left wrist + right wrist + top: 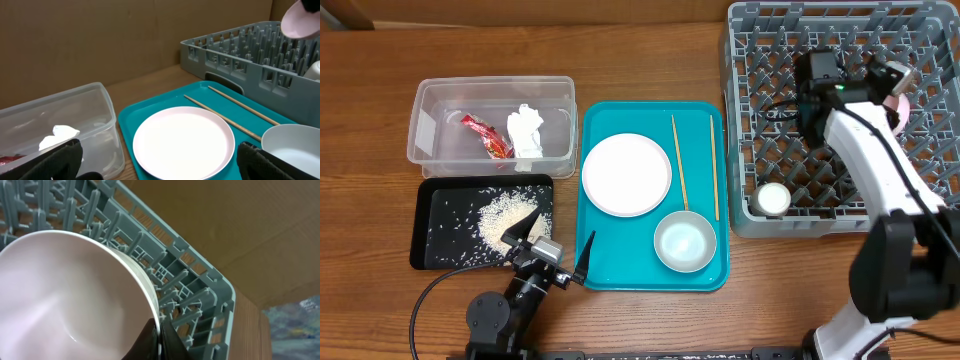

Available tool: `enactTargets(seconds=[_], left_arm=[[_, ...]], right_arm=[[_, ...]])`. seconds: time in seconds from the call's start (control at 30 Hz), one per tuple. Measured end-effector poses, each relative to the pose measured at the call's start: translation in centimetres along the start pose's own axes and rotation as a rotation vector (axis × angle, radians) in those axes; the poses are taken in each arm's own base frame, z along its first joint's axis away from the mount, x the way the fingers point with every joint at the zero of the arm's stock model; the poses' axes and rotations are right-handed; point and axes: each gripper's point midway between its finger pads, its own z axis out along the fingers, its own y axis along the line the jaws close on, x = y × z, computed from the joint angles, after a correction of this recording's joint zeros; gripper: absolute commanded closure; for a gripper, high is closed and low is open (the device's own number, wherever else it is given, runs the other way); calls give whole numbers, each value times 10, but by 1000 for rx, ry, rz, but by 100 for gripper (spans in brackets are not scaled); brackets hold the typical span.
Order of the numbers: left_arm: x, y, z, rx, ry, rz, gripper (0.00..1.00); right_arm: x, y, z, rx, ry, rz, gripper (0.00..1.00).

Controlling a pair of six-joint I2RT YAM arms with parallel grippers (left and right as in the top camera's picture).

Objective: Sort waste into correct bins and load items into the dishwasher
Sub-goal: 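Carry the pink bowl to the dish rack and set it in with right gripper, then reach the right gripper to the white bowl on the teal tray and grasp its rim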

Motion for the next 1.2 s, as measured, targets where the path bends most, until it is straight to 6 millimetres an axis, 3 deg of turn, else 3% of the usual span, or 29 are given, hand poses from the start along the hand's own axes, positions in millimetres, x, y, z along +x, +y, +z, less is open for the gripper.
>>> enactTargets(seconds=[0.2, 0.4, 0.6, 0.93, 1.2], left_arm=[[0, 0, 0, 0, 0, 0, 0], [0, 0, 0, 0, 0, 0, 0], [0, 0, 0, 0, 0, 0, 0], [0, 0, 0, 0, 0, 0, 0], [0, 0, 0, 0, 0, 0, 0]], right_arm=[[5, 14, 1, 21, -25, -93, 96], [8, 33, -29, 3, -104, -188, 96], [35, 63, -49, -25, -126, -343, 96], [56, 45, -46, 25, -59, -478, 96], [66, 39, -60, -36, 5, -399, 57]])
